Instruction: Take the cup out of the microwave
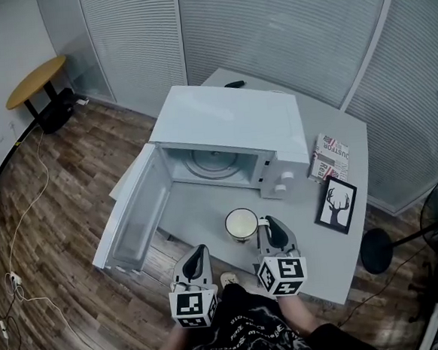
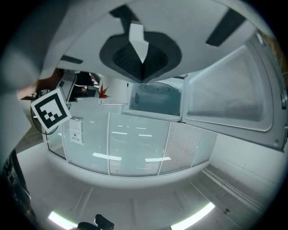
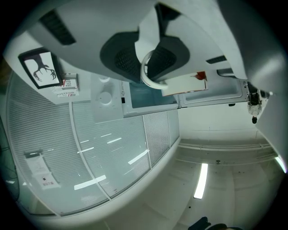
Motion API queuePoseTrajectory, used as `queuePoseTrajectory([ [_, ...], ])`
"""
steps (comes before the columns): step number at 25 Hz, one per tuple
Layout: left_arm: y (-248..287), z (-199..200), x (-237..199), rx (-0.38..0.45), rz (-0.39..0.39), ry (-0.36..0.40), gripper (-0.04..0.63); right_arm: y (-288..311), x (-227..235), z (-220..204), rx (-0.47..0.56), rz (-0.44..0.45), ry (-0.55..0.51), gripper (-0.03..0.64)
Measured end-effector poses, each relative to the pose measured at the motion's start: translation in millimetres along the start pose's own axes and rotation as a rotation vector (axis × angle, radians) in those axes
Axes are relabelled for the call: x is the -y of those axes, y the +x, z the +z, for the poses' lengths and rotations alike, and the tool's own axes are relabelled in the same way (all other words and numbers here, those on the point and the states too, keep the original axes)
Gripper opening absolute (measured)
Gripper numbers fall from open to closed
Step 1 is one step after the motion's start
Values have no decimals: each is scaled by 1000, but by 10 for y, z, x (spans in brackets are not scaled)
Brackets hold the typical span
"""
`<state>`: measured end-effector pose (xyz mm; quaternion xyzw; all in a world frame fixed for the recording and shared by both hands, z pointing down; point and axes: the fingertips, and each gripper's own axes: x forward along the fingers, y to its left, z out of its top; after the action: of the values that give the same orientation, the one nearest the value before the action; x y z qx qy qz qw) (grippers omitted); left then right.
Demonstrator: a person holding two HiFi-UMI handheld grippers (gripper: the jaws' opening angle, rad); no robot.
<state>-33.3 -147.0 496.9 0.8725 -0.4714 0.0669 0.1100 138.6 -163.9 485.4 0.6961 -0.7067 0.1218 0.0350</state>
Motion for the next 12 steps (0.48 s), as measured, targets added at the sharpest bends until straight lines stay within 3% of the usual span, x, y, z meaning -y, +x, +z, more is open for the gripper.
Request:
queuePoseTrajectory([
  [12,41,176,161,39,-36,30,5,-393,172,43,20,-65,3,48],
])
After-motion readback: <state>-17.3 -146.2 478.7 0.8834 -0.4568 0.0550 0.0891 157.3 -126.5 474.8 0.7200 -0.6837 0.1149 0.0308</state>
